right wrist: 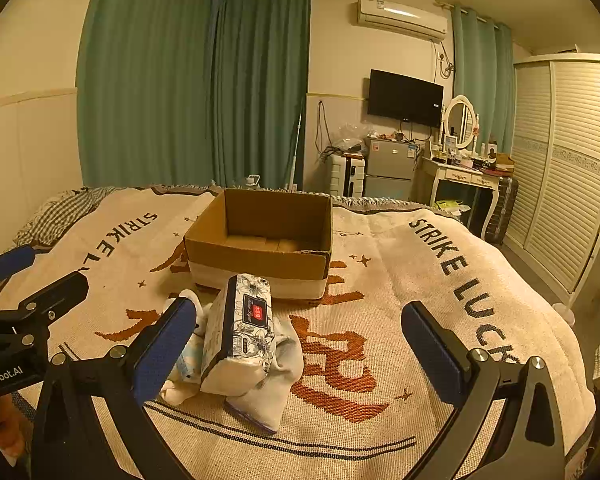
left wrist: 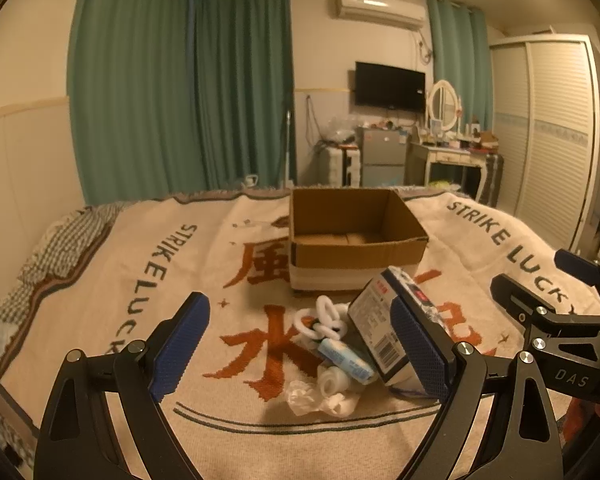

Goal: Organize soft objects

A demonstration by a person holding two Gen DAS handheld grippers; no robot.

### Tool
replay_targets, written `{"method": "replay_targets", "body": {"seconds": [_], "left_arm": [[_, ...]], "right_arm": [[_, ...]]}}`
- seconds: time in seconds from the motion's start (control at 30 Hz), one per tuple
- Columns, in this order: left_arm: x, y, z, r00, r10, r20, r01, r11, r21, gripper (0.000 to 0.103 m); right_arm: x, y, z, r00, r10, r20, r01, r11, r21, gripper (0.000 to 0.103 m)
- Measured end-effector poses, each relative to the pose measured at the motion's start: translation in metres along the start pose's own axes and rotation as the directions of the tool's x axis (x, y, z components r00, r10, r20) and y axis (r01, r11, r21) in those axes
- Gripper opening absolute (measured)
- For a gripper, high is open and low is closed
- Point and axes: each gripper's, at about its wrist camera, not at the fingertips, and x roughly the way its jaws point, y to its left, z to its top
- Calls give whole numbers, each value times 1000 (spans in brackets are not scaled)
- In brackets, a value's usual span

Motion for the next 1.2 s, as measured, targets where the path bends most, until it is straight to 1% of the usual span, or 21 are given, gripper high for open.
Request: {"method": "replay_targets", "body": {"seconds": [0.53,0.73,1.03,1.2], "left_arm": [[-1,0,-2,1000,-1,6,1,1000,0,93],[-6,-2,-1,1000,-3,21,3,1000,1,93],[-17,-2,5,999,-10,49,11,1000,-6,93],[-8,2,2,1000,10,19,-10,1000,-8,93]], "right_arm": [[0,0,0,1000,2,-1,-2,1000,-2,103],[-1,0,-1,1000,5,-5,-5,1000,1,103],[-13,-1,0,1000,14,3,-14,1000,-7,103],[-7,1,-3,999,29,-27,-30,1000,-11,103]]}}
